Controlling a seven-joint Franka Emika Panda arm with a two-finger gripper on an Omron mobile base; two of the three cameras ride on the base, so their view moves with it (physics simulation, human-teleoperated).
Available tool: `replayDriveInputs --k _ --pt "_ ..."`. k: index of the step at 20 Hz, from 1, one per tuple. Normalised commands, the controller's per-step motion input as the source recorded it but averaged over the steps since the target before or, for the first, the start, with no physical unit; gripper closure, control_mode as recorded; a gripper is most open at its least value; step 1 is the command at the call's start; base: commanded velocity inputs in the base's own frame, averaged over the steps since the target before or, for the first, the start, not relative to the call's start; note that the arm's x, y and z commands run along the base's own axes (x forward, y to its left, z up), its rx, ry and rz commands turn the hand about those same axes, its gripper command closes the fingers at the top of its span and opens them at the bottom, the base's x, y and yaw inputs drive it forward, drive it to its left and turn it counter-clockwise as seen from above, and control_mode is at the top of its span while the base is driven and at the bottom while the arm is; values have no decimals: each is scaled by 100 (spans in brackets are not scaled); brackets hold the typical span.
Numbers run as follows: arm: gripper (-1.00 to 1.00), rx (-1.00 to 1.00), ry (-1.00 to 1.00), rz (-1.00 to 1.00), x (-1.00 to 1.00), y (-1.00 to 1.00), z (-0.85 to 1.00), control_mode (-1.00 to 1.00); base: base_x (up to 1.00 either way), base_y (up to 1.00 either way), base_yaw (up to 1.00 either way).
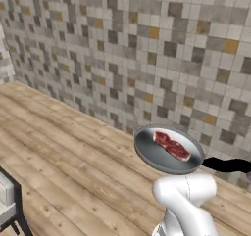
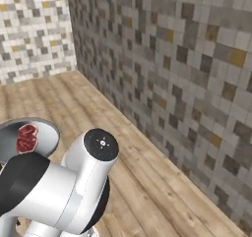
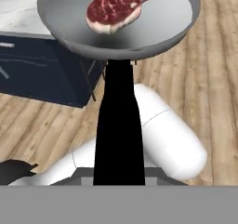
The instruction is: Pick up the pan with the steak in it and place it on the dining table. Then place the steak on the plate.
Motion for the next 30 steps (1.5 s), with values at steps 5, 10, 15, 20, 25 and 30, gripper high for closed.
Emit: replayDriveInputs --k 5,10,15,20,25,30 --pt "100 0 0 0 0 0 0 100 -8 1 48" --pt "100 0 0 0 0 0 0 100 -2 0 48" --pt "100 0 0 0 0 0 0 100 0 0 47" --pt "100 0 0 0 0 0 0 100 0 -31 10" --pt "100 0 0 0 0 0 0 100 0 -100 0" --pt "100 0 0 0 0 0 0 100 16 -93 2"
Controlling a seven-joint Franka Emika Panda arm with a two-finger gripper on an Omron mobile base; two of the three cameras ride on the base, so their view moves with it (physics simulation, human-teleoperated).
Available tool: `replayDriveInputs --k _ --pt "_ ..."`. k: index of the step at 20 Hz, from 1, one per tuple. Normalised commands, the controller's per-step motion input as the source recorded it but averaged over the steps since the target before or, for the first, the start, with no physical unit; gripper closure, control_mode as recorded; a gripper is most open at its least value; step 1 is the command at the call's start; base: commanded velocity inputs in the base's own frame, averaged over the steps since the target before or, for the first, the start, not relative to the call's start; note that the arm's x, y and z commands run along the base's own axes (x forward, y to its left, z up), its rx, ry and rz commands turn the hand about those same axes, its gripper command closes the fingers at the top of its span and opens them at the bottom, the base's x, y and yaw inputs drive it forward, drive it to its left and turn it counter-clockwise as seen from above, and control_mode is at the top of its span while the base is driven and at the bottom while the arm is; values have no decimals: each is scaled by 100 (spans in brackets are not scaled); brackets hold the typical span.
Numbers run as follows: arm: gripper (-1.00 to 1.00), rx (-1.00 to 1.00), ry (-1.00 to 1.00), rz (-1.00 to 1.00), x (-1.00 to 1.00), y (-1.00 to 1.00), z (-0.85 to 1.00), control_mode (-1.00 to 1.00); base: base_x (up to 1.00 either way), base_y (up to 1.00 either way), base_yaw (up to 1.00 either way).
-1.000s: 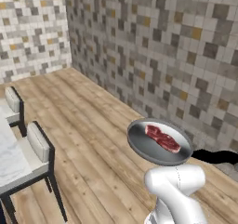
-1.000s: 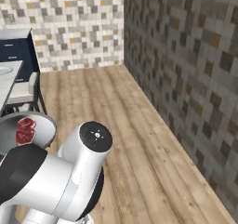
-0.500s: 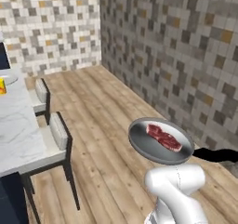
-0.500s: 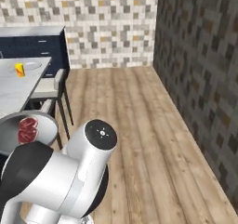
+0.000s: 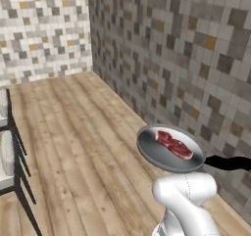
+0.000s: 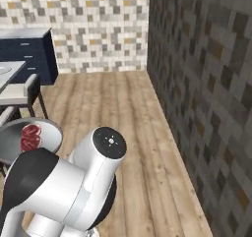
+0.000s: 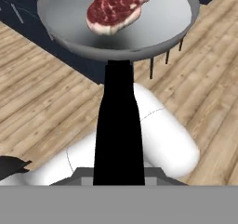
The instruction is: Pick up the pan with the steak in it and place it on the dining table. Then place the steak on the plate.
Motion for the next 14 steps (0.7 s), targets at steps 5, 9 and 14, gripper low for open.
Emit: replayDriveInputs --k 5,9,14 --pt "100 0 0 0 0 0 0 100 98 -32 7" --pt "100 0 0 0 0 0 0 100 100 -1 2" --pt "100 0 0 0 0 0 0 100 100 0 0"
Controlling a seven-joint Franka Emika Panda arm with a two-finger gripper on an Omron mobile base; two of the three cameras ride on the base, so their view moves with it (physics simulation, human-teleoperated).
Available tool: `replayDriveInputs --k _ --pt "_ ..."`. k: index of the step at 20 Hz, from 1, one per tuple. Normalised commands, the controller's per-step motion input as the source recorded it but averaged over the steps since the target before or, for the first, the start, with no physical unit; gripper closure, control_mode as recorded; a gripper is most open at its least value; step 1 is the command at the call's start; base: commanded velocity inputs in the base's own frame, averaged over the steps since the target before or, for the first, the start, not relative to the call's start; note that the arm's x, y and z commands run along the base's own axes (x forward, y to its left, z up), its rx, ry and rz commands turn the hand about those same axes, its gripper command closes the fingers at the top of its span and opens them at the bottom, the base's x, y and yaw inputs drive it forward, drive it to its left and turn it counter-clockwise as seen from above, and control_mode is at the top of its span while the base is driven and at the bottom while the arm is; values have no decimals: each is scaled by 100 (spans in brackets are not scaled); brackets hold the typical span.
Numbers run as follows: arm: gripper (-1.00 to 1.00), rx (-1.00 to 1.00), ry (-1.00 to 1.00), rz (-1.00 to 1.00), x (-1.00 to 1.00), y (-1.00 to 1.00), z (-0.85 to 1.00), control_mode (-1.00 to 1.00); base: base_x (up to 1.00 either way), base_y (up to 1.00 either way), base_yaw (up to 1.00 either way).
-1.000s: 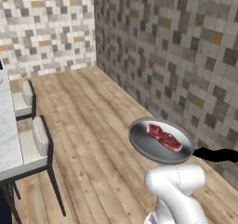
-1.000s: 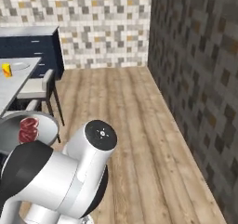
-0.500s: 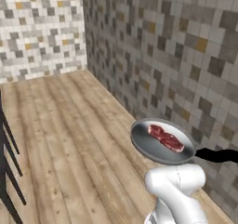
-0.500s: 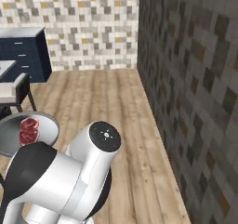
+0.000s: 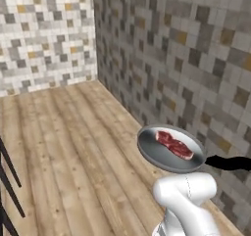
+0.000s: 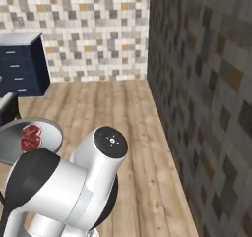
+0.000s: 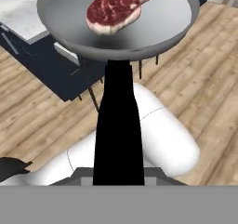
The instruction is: Pick up the pan with the steak in it and place it on the dining table. Then place the steak on the plate.
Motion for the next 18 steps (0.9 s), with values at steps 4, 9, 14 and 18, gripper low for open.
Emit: replayDriveInputs --k 4,9,14,18 --pt "100 0 0 0 0 0 0 100 100 0 0" --pt "100 0 0 0 0 0 0 100 100 0 0" --pt "100 0 0 0 0 0 0 100 100 3 0" --pt "100 0 0 0 0 0 0 100 100 6 1"
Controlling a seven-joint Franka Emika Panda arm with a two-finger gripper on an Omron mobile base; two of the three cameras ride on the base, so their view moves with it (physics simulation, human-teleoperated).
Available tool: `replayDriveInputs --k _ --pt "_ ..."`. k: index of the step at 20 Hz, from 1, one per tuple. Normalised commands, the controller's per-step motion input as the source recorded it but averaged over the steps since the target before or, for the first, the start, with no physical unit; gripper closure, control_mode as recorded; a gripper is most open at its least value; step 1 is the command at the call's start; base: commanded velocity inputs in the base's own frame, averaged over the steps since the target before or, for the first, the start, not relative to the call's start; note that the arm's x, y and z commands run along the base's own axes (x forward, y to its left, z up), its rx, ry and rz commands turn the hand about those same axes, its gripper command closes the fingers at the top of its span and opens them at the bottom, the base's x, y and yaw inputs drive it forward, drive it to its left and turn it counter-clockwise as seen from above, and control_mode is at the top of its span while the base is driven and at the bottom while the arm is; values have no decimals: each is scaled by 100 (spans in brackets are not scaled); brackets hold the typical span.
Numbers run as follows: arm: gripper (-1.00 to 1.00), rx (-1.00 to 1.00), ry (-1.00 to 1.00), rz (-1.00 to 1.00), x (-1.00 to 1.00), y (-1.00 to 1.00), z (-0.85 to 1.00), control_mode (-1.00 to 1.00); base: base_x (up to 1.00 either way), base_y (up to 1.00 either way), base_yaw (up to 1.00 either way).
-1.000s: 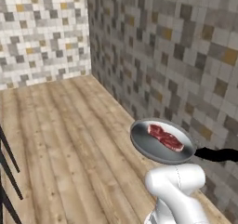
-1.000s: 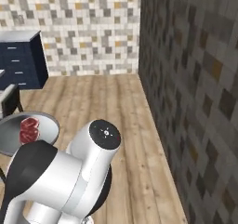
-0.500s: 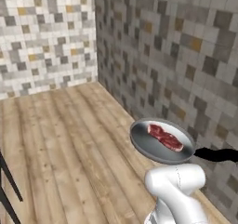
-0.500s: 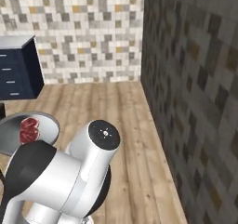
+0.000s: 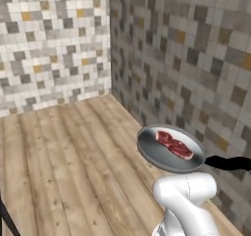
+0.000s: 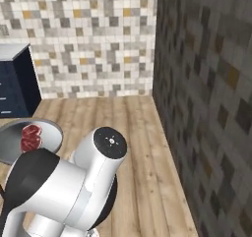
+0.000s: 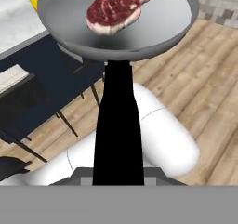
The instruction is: Pick up the pan with the steak in it and place it on the dining table. Then place the steak on the plate.
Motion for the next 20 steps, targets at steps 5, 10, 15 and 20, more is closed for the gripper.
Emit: replayDriveInputs --k 5,10,15,20 --pt "100 0 0 0 0 0 0 100 41 1 34" --pt "100 0 0 0 0 0 0 100 0 3 48" --pt "100 0 0 0 0 0 0 100 0 3 48" --pt "100 0 0 0 0 0 0 100 0 3 48"
